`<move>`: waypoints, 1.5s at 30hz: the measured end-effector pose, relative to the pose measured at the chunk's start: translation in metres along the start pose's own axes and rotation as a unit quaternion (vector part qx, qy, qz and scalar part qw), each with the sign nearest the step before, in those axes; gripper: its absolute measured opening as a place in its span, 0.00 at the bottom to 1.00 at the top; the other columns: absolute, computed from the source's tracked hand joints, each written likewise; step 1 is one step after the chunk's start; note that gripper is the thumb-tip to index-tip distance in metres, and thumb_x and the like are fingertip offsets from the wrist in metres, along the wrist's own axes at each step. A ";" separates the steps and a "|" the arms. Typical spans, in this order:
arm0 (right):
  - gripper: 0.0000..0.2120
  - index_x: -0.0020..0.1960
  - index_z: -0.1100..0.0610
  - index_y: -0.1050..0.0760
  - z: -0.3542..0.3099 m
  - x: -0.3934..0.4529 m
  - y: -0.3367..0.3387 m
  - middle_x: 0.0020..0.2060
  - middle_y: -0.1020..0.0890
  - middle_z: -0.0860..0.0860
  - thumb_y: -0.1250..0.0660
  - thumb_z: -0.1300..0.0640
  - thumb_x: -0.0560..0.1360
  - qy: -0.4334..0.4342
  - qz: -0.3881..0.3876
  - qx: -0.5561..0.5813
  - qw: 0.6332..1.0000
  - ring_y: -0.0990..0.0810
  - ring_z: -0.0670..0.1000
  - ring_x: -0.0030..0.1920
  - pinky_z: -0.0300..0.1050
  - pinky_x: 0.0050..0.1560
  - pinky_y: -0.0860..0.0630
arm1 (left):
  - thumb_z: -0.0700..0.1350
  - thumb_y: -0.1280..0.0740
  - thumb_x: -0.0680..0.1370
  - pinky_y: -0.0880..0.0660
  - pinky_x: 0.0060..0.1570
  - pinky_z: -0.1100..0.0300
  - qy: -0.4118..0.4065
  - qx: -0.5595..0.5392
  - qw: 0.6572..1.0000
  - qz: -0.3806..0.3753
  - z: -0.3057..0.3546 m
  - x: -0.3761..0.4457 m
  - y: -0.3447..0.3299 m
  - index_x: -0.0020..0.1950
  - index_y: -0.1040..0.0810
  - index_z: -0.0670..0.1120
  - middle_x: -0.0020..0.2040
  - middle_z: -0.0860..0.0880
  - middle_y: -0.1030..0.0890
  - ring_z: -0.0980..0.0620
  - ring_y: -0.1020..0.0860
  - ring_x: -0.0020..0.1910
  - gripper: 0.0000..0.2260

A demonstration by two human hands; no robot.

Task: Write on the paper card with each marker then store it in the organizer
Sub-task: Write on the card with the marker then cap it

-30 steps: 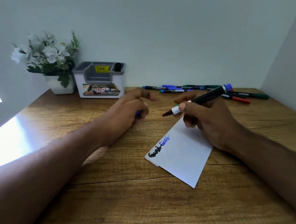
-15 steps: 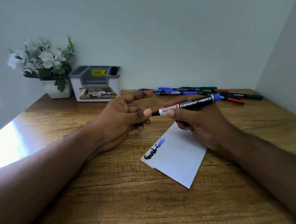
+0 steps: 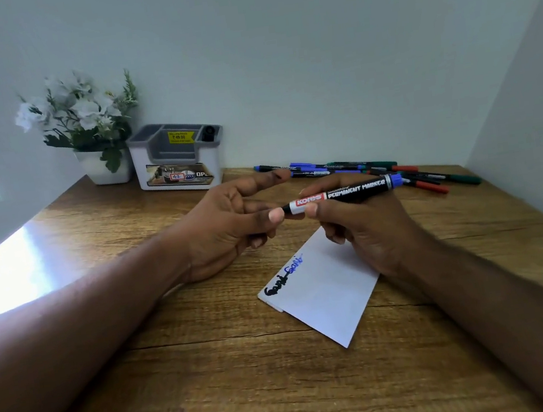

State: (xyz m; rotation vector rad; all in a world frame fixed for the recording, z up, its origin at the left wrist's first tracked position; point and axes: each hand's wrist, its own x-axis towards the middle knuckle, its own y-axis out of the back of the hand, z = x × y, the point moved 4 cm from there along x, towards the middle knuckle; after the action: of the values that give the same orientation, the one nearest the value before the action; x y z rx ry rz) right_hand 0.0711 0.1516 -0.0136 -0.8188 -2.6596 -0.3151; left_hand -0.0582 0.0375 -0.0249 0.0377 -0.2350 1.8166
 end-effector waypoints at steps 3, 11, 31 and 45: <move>0.06 0.43 0.56 0.18 0.000 -0.001 -0.004 0.28 0.24 0.57 0.26 0.63 0.67 -0.004 -0.015 0.006 1.000 0.30 0.52 0.25 0.41 0.25 0.35 | 0.39 0.32 0.71 0.33 0.27 0.64 -0.003 -0.006 1.000 0.004 0.000 0.000 -0.003 0.62 0.23 0.51 0.31 0.48 0.23 0.53 0.27 0.31 0.21; 0.12 0.37 0.55 0.27 -0.003 -0.002 -0.018 0.31 0.19 0.61 0.23 0.63 0.67 -0.001 0.004 0.011 1.000 0.29 0.52 0.23 0.40 0.23 0.33 | 0.46 0.48 0.84 0.49 0.30 0.56 0.016 -0.049 0.995 0.083 -0.003 0.002 -0.010 0.65 0.27 0.50 0.40 0.43 0.30 0.54 0.38 0.22 0.14; 0.05 0.42 0.65 0.26 -0.004 0.002 -0.051 0.33 0.20 0.62 0.29 0.69 0.72 0.002 -0.008 0.027 1.000 0.21 0.48 0.27 0.37 0.26 0.27 | 0.56 0.49 0.83 0.40 0.21 0.66 0.095 -0.143 0.981 0.085 -0.006 -0.001 -0.011 0.60 0.23 0.51 0.33 0.49 0.26 0.56 0.33 0.22 0.18; 0.21 0.61 0.51 0.20 -0.040 0.062 -0.054 0.50 0.18 0.44 0.35 0.70 0.74 0.146 -0.089 -0.388 0.906 0.23 0.33 0.37 0.23 0.41 0.32 | 0.43 0.36 0.79 0.22 0.54 0.49 0.004 0.262 0.879 0.400 0.012 -0.005 0.111 0.57 0.20 0.47 0.50 0.47 0.17 0.45 0.20 0.50 0.09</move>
State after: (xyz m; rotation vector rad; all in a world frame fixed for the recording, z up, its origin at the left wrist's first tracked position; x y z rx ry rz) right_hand 0.0014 0.1271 0.0407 -0.6463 -2.2902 -1.4803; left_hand -0.1647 0.0043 -0.0298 0.3596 0.3114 2.6621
